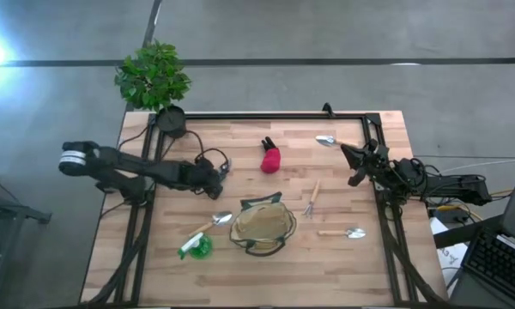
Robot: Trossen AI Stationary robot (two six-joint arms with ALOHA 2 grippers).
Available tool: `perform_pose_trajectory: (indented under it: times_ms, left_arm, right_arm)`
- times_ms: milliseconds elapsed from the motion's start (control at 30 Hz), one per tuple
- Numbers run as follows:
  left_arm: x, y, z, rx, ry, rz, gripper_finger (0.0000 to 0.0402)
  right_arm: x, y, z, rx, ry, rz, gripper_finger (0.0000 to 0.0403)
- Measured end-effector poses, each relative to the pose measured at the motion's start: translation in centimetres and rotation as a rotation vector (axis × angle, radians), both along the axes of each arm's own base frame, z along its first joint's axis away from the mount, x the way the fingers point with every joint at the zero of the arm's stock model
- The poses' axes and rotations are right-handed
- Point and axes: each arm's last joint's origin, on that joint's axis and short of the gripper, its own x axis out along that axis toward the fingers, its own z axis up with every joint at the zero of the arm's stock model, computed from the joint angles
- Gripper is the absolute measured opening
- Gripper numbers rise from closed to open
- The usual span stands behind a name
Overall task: Pick & Place Garden tools in Gardening bag
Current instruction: Put the shear scissors into the gardening bag
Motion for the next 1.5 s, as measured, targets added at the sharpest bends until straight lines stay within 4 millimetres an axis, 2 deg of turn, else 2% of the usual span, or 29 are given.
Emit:
perform_pose_trajectory:
  times_ms: [200,300,400,533,833,1133,1300,1500]
  left_arm:
    - [0.4,0.0,-1.5,-0.014,0.061,0.03,0.0205]
    - [0.5,0.0,-1.8,-0.022,0.06,0.053,0.0187]
    - [0.7,0.0,-1.8,-0.025,0.048,0.053,0.0142]
    - [0.6,0.0,-1.5,-0.024,0.044,0.027,0.006]
    - [1.3,0.0,-0.1,-0.026,0.017,-0.071,0.0059]
    - [2.7,0.2,4.3,0.039,0.021,-0.226,0.0059]
    - [2.7,0.3,8.0,0.104,0.074,-0.261,0.0059]
    - [3.7,0.3,12.9,0.15,-0.014,-0.399,0.0059]
  right_arm:
    - [0.0,0.0,0.0,0.001,-0.001,0.001,0.0008]
    - [0.0,0.0,0.0,0.001,0.0,0.0,0.0008]
    - [0.0,0.0,0.0,0.001,0.0,0.0,0.0008]
    - [0.0,0.0,0.0,0.0,0.001,0.0,0.0008]
    - [0.0,0.0,-0.1,0.001,0.017,0.0,0.0008]
    - [0.1,0.0,-0.3,0.002,0.031,0.0,0.0008]
    - [0.1,0.0,-0.3,0.004,0.029,0.0,0.0008]
    - [0.1,0.0,-0.3,0.004,0.028,0.001,0.0008]
